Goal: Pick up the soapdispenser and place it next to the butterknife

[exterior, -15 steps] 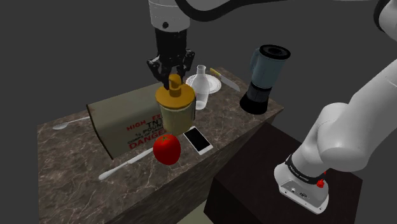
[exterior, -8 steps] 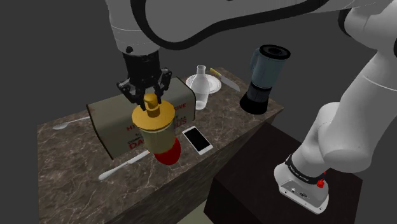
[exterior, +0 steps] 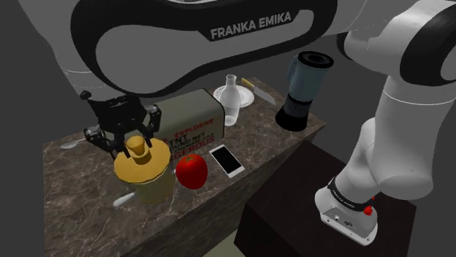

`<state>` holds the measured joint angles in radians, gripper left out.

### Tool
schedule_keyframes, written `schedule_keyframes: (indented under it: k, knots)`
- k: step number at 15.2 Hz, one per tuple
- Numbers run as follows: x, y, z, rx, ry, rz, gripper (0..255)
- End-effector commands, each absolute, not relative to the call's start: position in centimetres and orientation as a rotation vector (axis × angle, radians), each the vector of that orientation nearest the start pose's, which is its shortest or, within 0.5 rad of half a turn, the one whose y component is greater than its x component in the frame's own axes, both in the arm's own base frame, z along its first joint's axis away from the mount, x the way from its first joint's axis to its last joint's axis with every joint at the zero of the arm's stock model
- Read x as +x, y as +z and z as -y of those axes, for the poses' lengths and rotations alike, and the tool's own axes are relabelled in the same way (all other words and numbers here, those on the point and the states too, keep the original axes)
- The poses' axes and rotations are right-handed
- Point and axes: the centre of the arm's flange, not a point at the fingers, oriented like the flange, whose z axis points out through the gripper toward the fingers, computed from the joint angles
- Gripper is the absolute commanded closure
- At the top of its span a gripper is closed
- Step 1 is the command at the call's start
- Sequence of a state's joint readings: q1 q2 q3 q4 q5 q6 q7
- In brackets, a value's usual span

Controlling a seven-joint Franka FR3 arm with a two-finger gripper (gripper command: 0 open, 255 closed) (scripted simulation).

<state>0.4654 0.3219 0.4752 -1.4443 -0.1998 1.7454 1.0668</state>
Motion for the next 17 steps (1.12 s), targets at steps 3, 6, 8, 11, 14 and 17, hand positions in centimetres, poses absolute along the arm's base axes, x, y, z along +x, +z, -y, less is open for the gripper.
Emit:
schedule_keyframes:
  k: [3, 6, 8, 11, 14, 17]
  knots:
    - [42.5, 50.9, -53.8, -3.150, -0.083, -0.184, 255]
    - [42.2, 49.8, -57.6, -3.150, -0.083, -0.184, 255]
    - [42.0, 49.1, -60.1, -3.150, -0.083, -0.184, 255]
    - [41.8, 47.9, -62.5, -3.150, -0.083, -0.184, 255]
    - [41.8, 46.4, -62.5, -3.150, -0.083, -0.184, 255]
    - [41.8, 44.8, -62.5, -3.150, -0.083, -0.184, 255]
